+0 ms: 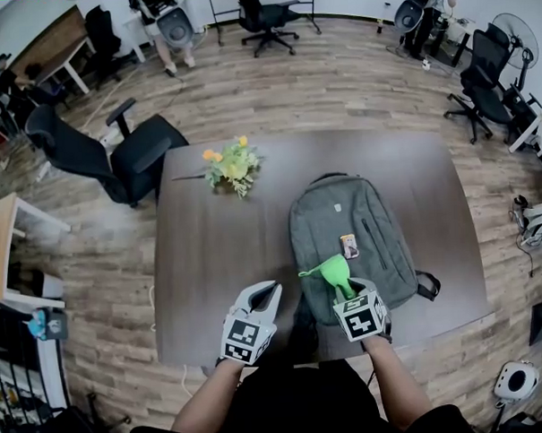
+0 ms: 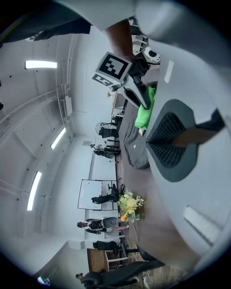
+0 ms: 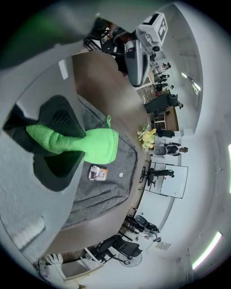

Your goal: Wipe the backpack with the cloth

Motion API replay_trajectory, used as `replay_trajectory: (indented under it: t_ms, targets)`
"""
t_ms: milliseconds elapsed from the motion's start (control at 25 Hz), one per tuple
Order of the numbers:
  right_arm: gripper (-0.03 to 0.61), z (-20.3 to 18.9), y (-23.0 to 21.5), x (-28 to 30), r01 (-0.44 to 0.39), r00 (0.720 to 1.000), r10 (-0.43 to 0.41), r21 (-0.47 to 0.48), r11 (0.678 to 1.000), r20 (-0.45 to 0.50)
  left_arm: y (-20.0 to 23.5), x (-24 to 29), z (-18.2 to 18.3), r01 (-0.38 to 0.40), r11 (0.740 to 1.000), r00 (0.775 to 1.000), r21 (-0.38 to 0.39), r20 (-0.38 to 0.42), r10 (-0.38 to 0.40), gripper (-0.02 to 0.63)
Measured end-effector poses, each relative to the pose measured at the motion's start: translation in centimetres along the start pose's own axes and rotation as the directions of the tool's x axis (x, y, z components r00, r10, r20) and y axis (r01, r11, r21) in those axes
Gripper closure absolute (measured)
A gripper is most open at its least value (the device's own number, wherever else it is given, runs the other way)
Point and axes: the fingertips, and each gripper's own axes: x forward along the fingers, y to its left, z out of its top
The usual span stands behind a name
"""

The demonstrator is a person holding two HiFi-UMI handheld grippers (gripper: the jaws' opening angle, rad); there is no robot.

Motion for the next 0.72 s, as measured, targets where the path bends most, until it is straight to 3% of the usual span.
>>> replay_trajectory:
  t_ms: [200,440,720]
  targets:
    - [0.476,-0.9,-3.1,-0.5,0.024,1.0,-0.024,-0.014,1.0,-0.003,-2.2,1.0,0.3,-0.009,1.0,1.0,-0.006,-0.006,0.009,0.595]
    - [0.476,-1.0,-5.5,-1.0,0.015,1.0,-0.015,-0.011,1.0,0.025,-4.6,1.8,0.4,-0.026,0.998,0.999,0.061,-0.022,0.028,0.595]
    - [0.476,-1.5,-8.3,-1.4,0.075,0.997,-0.072,-0.078,0.994,0.04,-6.7,2.5,0.3,-0.031,0.997,0.999,0.069,-0.032,0.033,0.595]
